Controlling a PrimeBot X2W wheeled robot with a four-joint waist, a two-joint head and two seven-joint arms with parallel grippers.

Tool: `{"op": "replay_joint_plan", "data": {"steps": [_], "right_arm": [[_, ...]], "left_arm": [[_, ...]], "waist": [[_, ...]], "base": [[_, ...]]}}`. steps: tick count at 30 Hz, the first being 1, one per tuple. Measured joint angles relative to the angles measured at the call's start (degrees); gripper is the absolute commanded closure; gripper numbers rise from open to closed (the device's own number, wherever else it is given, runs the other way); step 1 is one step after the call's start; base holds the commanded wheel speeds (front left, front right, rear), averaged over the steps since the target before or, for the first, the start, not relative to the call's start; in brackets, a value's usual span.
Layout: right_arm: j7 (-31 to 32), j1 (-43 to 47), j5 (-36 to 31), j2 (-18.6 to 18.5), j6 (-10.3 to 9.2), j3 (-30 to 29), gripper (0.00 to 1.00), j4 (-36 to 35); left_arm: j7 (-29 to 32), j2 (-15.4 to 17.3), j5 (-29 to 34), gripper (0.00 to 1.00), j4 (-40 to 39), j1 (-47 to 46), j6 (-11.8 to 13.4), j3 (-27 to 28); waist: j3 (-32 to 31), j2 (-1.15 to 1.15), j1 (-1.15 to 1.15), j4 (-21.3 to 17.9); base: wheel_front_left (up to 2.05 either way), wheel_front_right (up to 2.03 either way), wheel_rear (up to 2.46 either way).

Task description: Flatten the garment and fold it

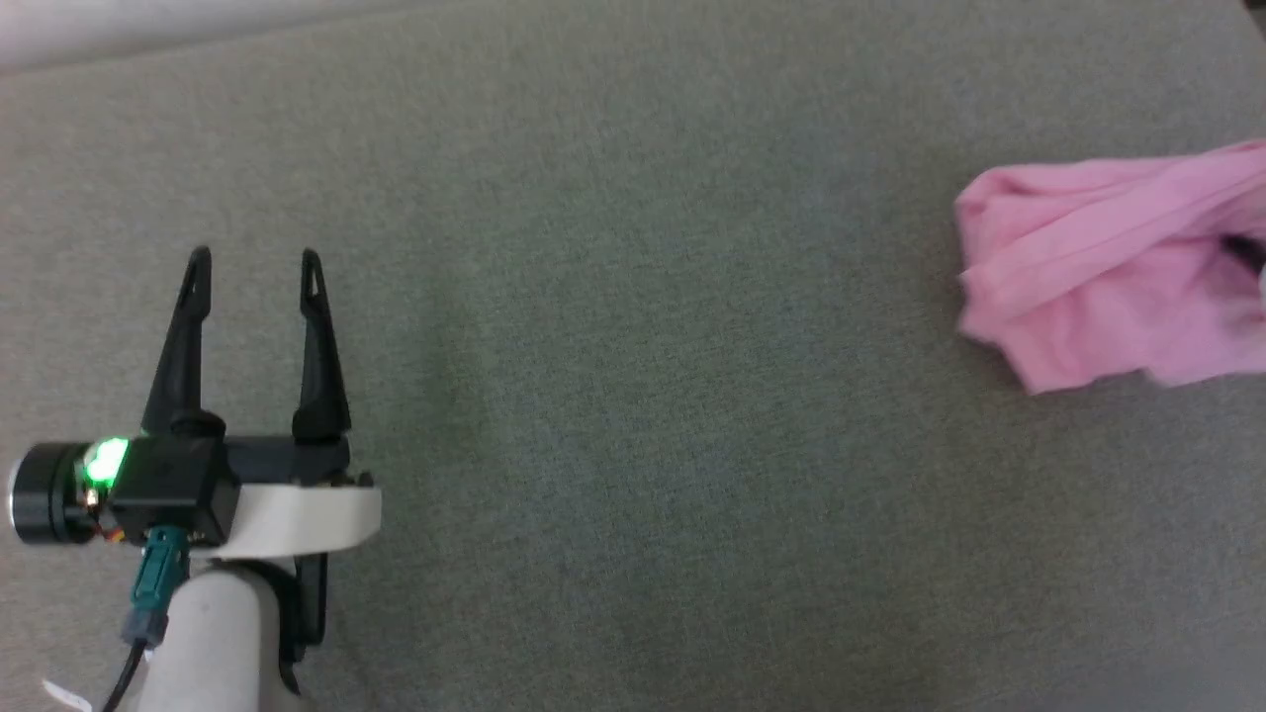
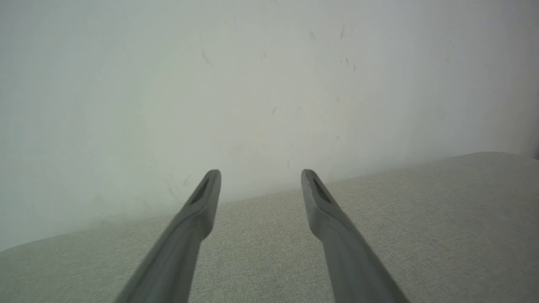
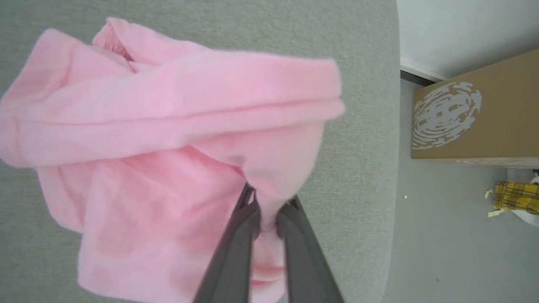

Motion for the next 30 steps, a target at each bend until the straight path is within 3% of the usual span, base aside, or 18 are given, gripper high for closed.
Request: {"op": "replay_joint_plan", "data": {"steps": [10, 18, 19, 20, 25, 30], "right_arm": [[-3.83, -8.57, -8.14, -2.92, 0.0, -7.93, 1.0, 15.38], [-5.04, -11.49, -11.79, -1.57, 0.01, -11.94, 1.0, 23.68], [-5.03, -11.49, -11.8, -0.81, 0.0, -12.35, 0.78, 24.69], [-5.12, -11.49, -11.83, 0.02, 0.01, -12.65, 0.0, 25.43], [-12.27, -11.68, -16.97, -1.23, 0.01, -13.79, 0.0, 26.97], [-24.27, -12.91, -21.57, -2.24, 0.01, -17.39, 0.0, 24.94]], "left_arm": [[0.0, 0.75, 0.58, 0.0, -3.38, -4.7, 0.12, -2.59], [0.0, 0.9, 0.55, 0.0, -4.66, -5.48, 1.52, -3.57], [0.0, 0.89, 0.49, 0.0, -4.59, -5.48, 1.65, -3.6], [0.0, 0.9, 0.42, 0.0, -4.48, -5.47, 1.85, -3.59], [0.0, 0.64, -0.38, 0.0, -3.75, -5.14, 2.66, -3.65], [0.0, -0.04, -1.26, 0.0, -3.09, -2.2, 3.59, -3.19]], "waist": [[9.9, 0.0, 0.0, 0.77], [13.32, 0.0, 0.0, 3.67], [13.34, 0.0, 0.0, 3.93], [13.17, 0.0, 0.01, 4.08], [10.86, 0.0, 0.0, 4.63], [6.55, 0.0, -0.02, 4.88]], "base": [[0.0, 0.0, 0.0], [0.0, 0.0, 0.0], [0.0, 0.0, 0.0], [0.0, 0.0, 0.0], [0.0, 0.0, 0.0], [0.0, 0.0, 0.0]]}}
